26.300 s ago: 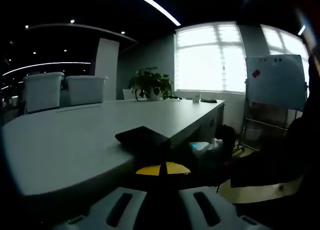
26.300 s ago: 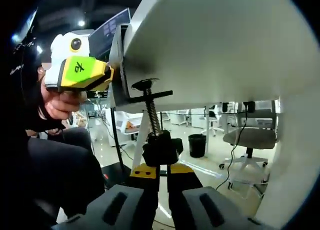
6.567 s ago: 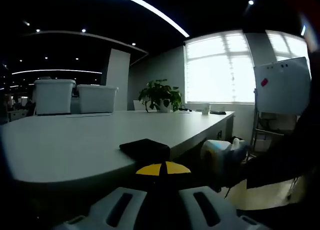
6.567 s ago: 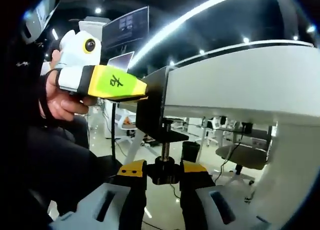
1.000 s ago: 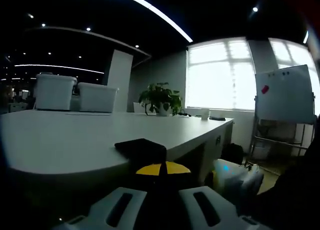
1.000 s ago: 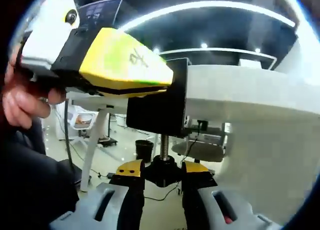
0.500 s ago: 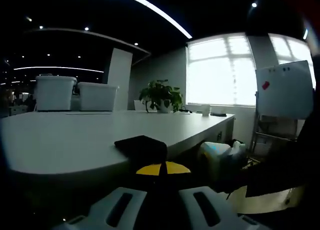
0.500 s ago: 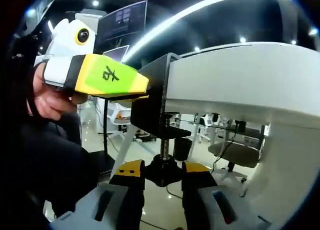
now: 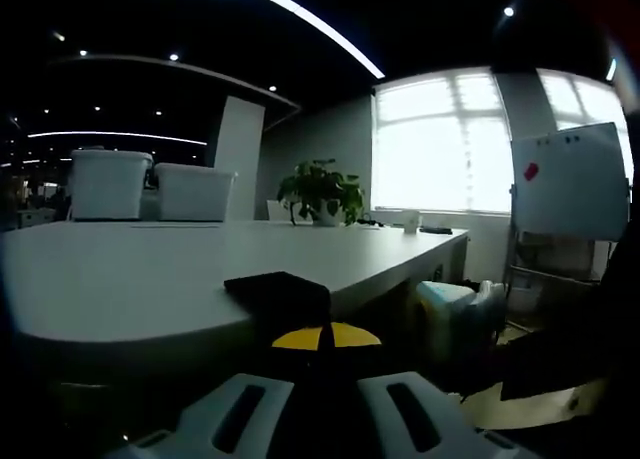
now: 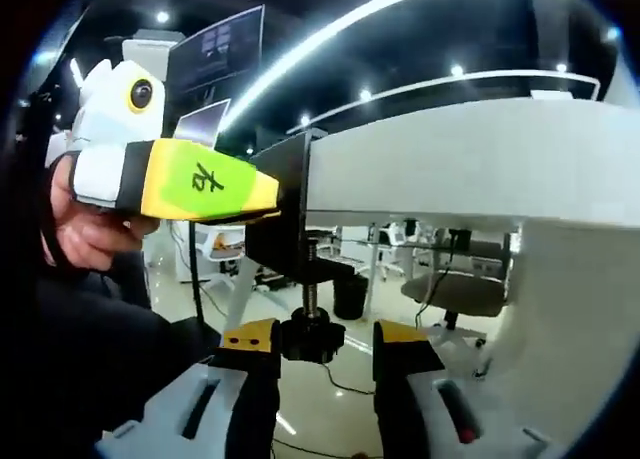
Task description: Clamp the fixed fixture on the desktop, loosen the retaining clip, secure it to the edge of the desk, and tighten the retaining clip.
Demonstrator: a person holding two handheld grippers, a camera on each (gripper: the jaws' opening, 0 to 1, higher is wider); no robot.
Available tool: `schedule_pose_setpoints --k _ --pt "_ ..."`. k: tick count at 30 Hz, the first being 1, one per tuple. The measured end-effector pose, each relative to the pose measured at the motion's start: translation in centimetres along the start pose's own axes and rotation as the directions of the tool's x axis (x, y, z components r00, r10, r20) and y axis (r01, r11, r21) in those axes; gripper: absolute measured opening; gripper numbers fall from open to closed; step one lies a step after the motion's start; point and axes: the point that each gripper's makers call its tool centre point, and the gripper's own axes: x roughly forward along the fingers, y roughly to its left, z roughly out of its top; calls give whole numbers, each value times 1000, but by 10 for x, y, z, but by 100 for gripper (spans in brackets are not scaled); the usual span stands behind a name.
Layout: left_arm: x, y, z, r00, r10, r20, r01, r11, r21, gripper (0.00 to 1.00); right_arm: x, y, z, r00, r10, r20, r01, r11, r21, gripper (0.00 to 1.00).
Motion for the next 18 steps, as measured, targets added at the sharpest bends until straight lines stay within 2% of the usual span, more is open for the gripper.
schedule_pose_setpoints --k 4,6,8,9,10,13,16,18 --pt "0 0 2 1000 -20 7 20 1000 1 1 -9 -2 -2 991 -135 11 135 991 17 38" --pt "-1 -1 3 1000 -23 9 23 1000 -3 1 -11 -2 -8 977 -212 6 212 977 -4 45" --pt "-1 0 3 1000 -26 12 27 1000 -5 1 -11 0 -15 966 -260 -9 260 965 -22 47" --pt "-2 0 4 999 -30 16 30 999 -11 1 -10 3 -21 958 -286 -30 285 958 -35 47" --pt "-2 0 4 999 -33 19 33 999 -14 1 -9 3 -23 947 -320 -23 319 947 -38 47" --pt "-1 -2 6 999 -41 25 41 999 -17 1 -6 2 -21 922 -386 1 386 922 -14 51" --pt "-2 -2 6 999 -43 28 44 999 -15 1 -4 -1 -21 896 -443 7 443 896 -2 48" --pt "-2 -1 7 998 -45 33 46 999 -20 1 -4 -5 -18 869 -494 16 494 868 -42 48"
